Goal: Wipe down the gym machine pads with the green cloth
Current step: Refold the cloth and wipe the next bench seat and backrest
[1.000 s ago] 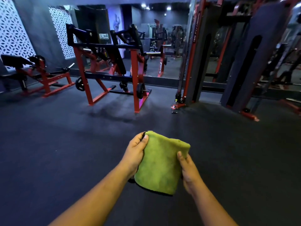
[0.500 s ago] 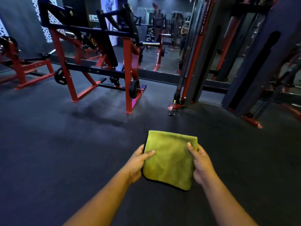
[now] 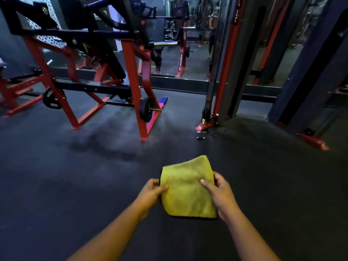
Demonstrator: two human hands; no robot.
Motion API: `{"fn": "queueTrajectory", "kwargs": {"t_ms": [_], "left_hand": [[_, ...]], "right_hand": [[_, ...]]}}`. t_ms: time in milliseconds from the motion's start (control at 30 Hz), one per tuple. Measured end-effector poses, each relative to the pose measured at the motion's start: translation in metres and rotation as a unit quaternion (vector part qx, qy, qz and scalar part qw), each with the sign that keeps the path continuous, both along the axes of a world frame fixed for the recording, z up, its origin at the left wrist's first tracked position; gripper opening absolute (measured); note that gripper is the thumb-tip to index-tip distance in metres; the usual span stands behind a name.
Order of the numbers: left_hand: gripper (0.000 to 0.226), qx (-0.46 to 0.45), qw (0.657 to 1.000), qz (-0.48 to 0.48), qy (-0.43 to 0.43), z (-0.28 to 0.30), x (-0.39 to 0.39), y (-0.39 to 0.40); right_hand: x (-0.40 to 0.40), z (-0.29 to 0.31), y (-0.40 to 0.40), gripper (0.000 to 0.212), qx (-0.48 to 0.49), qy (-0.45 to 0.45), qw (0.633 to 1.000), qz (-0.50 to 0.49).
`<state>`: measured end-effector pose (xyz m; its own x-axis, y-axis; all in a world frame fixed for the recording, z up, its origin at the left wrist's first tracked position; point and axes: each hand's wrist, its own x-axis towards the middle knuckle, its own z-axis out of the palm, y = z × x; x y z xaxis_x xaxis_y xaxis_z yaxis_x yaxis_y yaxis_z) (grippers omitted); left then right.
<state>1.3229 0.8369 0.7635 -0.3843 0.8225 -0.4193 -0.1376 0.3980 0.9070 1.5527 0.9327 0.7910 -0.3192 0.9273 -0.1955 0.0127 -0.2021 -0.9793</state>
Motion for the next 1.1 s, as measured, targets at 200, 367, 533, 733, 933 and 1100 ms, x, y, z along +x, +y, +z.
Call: {"fn": "queueTrajectory", "kwargs": {"t_ms": [200,367,533,733,933,1100], "left_hand": [[0.114,0.061,0.959,-0.107,0.255,0.020,-0.055,0.126],[0.063,0.132,0.931,-0.208,0.269,0.045,-0.108,0.263],[0.012,0.160,0.962,-0.142,0.172,0.050,-0.163,0.396],[0.015,0.184,0.977,-0.055,0.090,0.075,-0.232,0.558],[0.024,0.196,0.977,0.001,0.080,0.090,-0.275,0.722],[0.035,0.199,0.972,0.103,-0.070,0.080,-0.305,0.865]], "right_hand": [[-0.065,0.023,0.157,0.046,0.275,-0.272,0.884,0.262],[-0.124,0.039,0.288,0.046,0.349,-0.306,0.814,0.348],[-0.169,0.043,0.418,0.055,0.282,-0.268,0.880,0.273],[-0.211,0.041,0.557,0.035,0.175,-0.219,0.943,0.177],[-0.277,0.039,0.691,0.031,0.031,0.071,0.996,-0.053],[-0.334,0.015,0.827,0.059,-0.042,0.083,0.996,0.015]]}}
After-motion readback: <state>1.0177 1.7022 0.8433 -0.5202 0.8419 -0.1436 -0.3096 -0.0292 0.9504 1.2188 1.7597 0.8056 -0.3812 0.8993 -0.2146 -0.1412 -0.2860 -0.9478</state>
